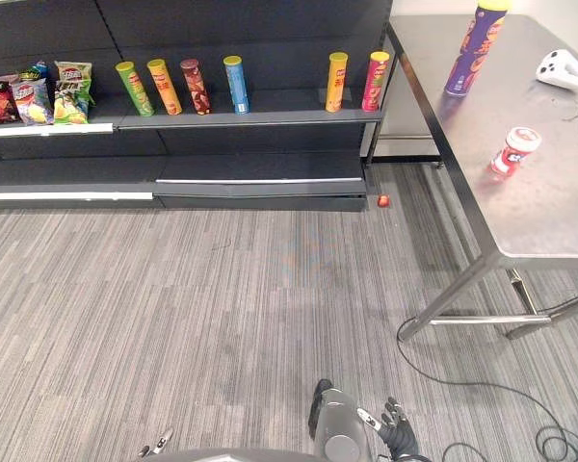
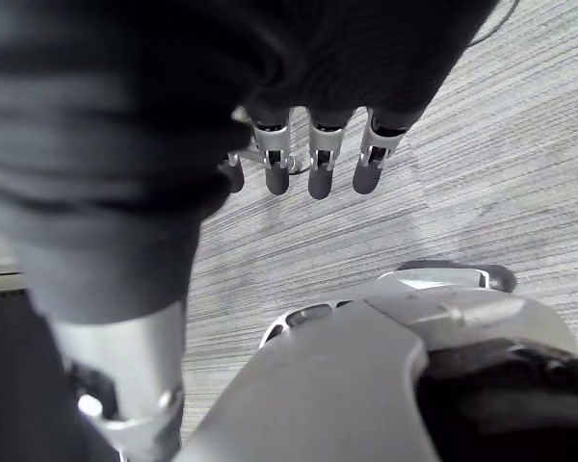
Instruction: Put the gum and the chips on the shelf.
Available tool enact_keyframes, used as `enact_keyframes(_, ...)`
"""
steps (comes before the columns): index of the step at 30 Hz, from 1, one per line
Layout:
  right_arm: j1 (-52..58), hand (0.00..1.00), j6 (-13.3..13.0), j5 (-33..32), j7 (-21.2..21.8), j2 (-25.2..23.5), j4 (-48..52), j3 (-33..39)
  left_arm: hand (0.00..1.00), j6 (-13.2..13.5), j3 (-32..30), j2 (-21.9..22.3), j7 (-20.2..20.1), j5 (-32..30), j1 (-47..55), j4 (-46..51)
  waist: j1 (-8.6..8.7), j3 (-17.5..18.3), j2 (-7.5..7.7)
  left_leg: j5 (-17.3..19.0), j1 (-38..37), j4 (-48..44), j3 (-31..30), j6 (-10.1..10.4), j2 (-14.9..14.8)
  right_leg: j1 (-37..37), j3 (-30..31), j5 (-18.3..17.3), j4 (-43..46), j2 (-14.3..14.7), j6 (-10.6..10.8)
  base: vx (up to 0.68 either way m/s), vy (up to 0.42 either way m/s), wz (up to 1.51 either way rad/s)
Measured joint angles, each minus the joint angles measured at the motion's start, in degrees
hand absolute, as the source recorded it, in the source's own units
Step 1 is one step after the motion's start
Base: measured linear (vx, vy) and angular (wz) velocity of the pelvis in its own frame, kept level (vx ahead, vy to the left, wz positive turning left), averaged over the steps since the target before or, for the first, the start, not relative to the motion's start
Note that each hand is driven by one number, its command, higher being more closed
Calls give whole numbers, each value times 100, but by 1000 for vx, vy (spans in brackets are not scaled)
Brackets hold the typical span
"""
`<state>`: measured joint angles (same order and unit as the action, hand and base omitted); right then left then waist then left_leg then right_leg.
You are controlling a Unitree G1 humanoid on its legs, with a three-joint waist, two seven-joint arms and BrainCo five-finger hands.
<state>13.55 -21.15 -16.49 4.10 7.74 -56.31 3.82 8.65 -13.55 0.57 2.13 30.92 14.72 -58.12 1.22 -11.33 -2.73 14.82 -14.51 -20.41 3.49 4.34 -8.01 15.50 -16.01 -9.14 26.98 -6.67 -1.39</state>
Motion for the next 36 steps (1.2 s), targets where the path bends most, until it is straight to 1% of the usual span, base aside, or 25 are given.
enact_keyframes(2, 41, 0, 50, 77, -36, 19, 128, -34, 0, -7, -72, 16, -14, 48, 4, 9, 19, -20, 27, -612, 718, -1686, -176, 319, -175, -338, -32, -265, -92, 119, 15, 379, -227, 4)
enact_keyframes(3, 72, 0, 73, 87, -104, 28, 191, -80, 0, -5, -168, 29, 2, 214, 28, 80, 9, -21, 21, -969, 1288, -2904, -256, 558, -349, -615, -42, -345, -253, 222, -29, 313, -131, -5)
enact_keyframes(4, 75, 0, 113, 85, -164, 24, 196, -115, 0, -5, -217, 64, 19, 467, 70, 128, -16, -34, 44, -892, 1818, -3826, -181, 496, -502, -935, -77, -405, -448, 306, -67, 372, -147, -8)
enact_keyframes(6, 105, 0, 140, 77, -200, 6, 196, -220, 0, -6, -255, 57, 39, 657, 80, 185, -45, -26, 143, -655, 2302, -4181, 49, 405, -538, -1395, -96, -405, -770, 329, -50, 317, -77, -4)
enact_keyframes(8, 130, 0, 200, 43, -223, -8, 194, -215, 0, -5, -248, 84, 26, 652, 73, 234, -138, -28, 170, -416, 2651, -3737, 277, 266, -514, -1738, -71, -386, -1031, 327, -9, 321, -20, -7)
enact_keyframes(10, 99, 0, 221, 14, -224, -32, 198, -207, 0, -8, -260, 93, 6, 670, 78, 304, -175, -40, 210, -263, 2790, -2604, 466, 167, -401, -1956, -12, -416, -1182, 278, 72, 312, 85, -15)
enact_keyframes(11, 49, 0, 208, 15, -225, -84, 199, -193, 0, 1, -265, 85, -7, 727, 88, 355, -218, -37, 277, -291, 2741, -1326, 557, 118, -186, -2052, 69, -500, -1191, 143, 147, 264, 106, -18)
enact_keyframes(12, 47, 0, 197, 11, -227, -96, 198, -192, 0, 1, -266, 79, -6, 737, 81, 358, -244, -44, 299, -375, 2693, -718, 543, 74, -80, -2089, 101, -545, -1190, 72, 185, 411, 213, -23)
enact_keyframes(14, 25, 0, 170, -186, -236, -120, 187, -198, 0, 10, -264, 104, -1, 734, 82, 412, -316, -48, 302, -962, 2589, 1092, 473, 143, 111, -2273, 265, -819, -1186, -110, 382, 395, 269, -17)
enact_keyframes(16, 18, 0, 149, -243, -231, -134, 177, -206, 0, 26, -267, 110, -2, 736, 98, 442, -354, -46, 295, -1310, 2664, 1267, 393, 210, 26, -2468, 482, -1021, -1188, -169, 581, 336, 284, -34)
enact_keyframes(18, -9, 0, 88, -228, -205, -224, 134, -214, 0, 98, -275, 69, -16, 732, 128, 459, -500, 33, 335, -1565, 2632, 789, 503, 202, 150, -2634, 1004, -1158, -1326, -261, 576, 437, 322, -78)
enact_keyframes(19, -66, 0, 48, -166, -169, -362, 123, -224, 0, 135, -270, -23, -34, 720, 119, 476, -516, 93, 492, -1201, 2738, 396, 628, 54, 243, -2679, 1420, -1130, -1368, -289, 479, 475, 269, -63)
enact_keyframes(21, -109, 0, -7, -150, -137, -605, 103, -207, 0, 92, -254, -153, -70, 674, 85, 382, -405, 189, 664, -862, 2804, 15, 699, -145, 412, -2656, 1752, -874, -1225, -400, 563, 451, 244, -7)
enact_keyframes(23, -184, 0, -46, -148, -217, -641, 14, -183, 0, 72, -223, -198, -74, 652, 30, 225, -315, 224, 671, -683, 2580, 3, 755, -311, 601, -2500, 2025, -660, -599, -518, 625, 389, 266, 2)
enact_keyframes(24, -242, 0, -48, -146, -254, -616, -40, -182, 0, 76, -136, -260, -77, 612, -37, 100, -303, 240, 660, -553, 2362, 55, 803, -395, 709, -2228, 2182, -437, 207, -583, 682, 342, 229, -4)
enact_keyframes(25, -276, 0, -56, -143, -274, -617, -49, -178, 0, 75, 55, -379, -89, 478, -68, 39, -293, 237, 673, -380, 2102, 93, 860, -453, 812, -1890, 2279, -19, 1144, -659, 831, 334, 220, -4)
enact_keyframes(26, -276, 0, -57, -143, -282, -618, -51, -171, 0, 79, 133, -432, -92, 400, -90, -15, -291, 243, 684, -314, 1974, 136, 885, -492, 870, -1725, 2293, 276, 1573, -705, 909, 381, 227, -10)
enact_keyframes(27, -290, 0, -57, -131, -311, -612, -54, -144, 0, 67, 258, -518, -108, 330, -108, -56, -283, 218, 660, -162, 1660, 280, 968, -528, 939, -1400, 2239, 823, 2386, -837, 983, 367, 199, -27)
enact_keyframes(28, -312, 0, -56, -145, -331, -608, -58, -130, 0, 65, 278, -539, -119, 146, -117, -73, -268, 199, 649, -52, 1275, 461, 1004, -549, 982, -1024, 1959, 695, 3196, -966, 788, 367, 186, -33)
enact_keyframes(30, -332, 0, -98, -170, -347, -593, -38, -104, 0, 62, 410, -587, -121, 147, -85, -156, -186, 192, 615, -71, 760, 796, 1092, -542, 945, -658, 1372, 305, 3707, -935, 405, 264, 106, -23)
enact_keyframes(31, -354, 0, -124, -234, -338, -592, -50, -73, 0, 61, 410, -590, -120, 168, -81, -210, -140, 192, 606, -88, 535, 958, 1138, -547, 917, -530, 996, 135, 3607, -917, 370, 301, 71, -20)
enact_keyframes(32, -402, 0, -146, -351, -321, -596, -86, 3, 0, 38, 415, -584, -127, 182, -91, -256, -123, 179, 568, -92, 327, 1137, 1221, -543, 865, -354, 536, -88, 3169, -838, 347, 327, 31, -21)
enact_keyframes(33, -428, 0, -156, -400, -315, -601, -91, 45, 0, 11, 416, -577, -132, 185, -94, -264, -113, 166, 544, -94, 260, 1199, 1290, -539, 829, -299, 308, -125, 2852, -788, 315, 417, 12, -34)
enact_keyframes(34, -452, 0, -186, -416, -317, -600, -92, 110, 0, -15, 412, -567, -143, 201, -97, -269, -95, 119, 505, -98, 113, 1259, 1398, -527, 760, -257, -175, -119, 2001, -682, 309, 438, -18, -38)
enact_keyframes(36, -450, 0, -233, -354, -320, -607, -94, 174, 0, -42, 387, -567, -193, 216, -81, -268, -87, 87, 518, -121, -35, 1260, 1520, -480, 759, -385, -844, 224, 479, -483, 259, 377, -40, -53)
